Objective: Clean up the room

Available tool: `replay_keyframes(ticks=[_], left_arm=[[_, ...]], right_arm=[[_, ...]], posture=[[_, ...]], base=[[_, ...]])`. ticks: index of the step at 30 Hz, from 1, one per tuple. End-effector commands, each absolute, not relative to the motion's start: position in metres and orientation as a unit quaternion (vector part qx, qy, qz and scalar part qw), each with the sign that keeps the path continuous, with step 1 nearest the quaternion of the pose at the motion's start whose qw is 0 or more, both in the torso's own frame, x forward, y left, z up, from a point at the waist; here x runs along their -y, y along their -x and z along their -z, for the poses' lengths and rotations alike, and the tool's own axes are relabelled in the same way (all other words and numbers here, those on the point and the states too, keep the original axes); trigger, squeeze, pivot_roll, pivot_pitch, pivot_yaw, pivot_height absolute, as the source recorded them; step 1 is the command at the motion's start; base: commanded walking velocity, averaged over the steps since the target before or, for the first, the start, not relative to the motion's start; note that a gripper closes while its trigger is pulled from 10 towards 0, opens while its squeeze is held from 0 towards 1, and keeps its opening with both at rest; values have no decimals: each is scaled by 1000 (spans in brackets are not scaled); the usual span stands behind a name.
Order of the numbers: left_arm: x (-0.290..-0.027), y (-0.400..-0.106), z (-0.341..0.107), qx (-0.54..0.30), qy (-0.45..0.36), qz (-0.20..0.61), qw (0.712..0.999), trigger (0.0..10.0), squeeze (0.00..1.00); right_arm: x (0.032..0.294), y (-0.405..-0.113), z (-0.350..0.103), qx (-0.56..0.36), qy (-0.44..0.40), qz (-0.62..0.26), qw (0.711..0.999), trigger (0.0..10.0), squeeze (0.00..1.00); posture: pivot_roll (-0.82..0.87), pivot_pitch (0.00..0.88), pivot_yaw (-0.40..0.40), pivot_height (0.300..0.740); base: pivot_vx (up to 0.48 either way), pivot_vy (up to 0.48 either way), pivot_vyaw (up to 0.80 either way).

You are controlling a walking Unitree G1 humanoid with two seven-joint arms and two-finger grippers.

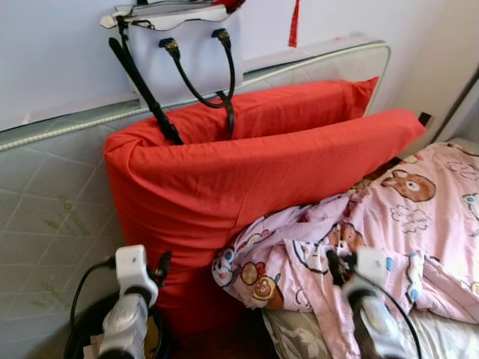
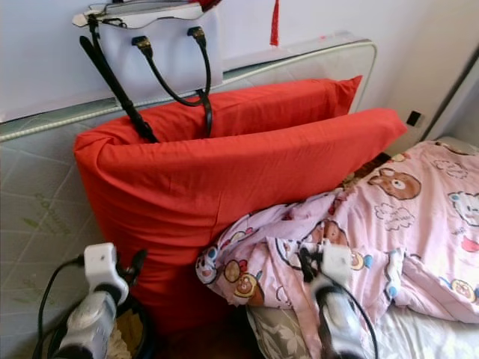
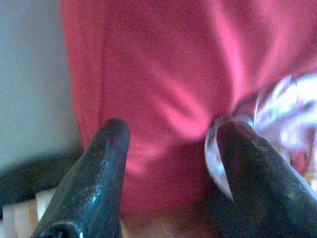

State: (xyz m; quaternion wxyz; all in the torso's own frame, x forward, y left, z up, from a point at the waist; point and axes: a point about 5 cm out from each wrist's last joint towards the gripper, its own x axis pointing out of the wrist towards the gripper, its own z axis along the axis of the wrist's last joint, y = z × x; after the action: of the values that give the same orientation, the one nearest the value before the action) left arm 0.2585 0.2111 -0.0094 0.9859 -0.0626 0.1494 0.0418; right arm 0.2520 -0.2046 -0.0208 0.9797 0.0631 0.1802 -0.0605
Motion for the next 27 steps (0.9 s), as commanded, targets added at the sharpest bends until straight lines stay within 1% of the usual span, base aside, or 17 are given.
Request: replay_keyframes(ticks=[1,6,12,17,20,27], left_arm=[[-206,-273,-8,-101,48,-21,993,10000,0],[-206,-279,-20,-68,44,-22,996,10000,0],[-203,-283,-24,-61,36,-14,997,10000,0],[-205,-289,-33,-44,32,-8,998,10000,0],[-211,-293,-41,-31,29,-16,999,10000,0],[-216,-295,-46,-29,25,-21,999,10000,0]], right_arm=[[206,-266,6,-137,-69,64,986,10000,0],[207,-266,3,-119,-69,72,988,10000,0],[211,-262,6,-130,-65,88,985,10000,0],[219,-258,6,-122,-60,104,985,10000,0],[224,-254,7,-121,-57,114,984,10000,0],[226,-254,8,-130,-52,117,983,10000,0]], posture=[[13,0,-43,740],[3,0,-39,740],[1,0,-22,740],[3,0,-29,700],[0,0,-25,700],[-11,0,-24,700]], base=[[0,0,0],[0,0,0],[0,0,0],[0,0,0],[0,0,0],[0,0,0]])
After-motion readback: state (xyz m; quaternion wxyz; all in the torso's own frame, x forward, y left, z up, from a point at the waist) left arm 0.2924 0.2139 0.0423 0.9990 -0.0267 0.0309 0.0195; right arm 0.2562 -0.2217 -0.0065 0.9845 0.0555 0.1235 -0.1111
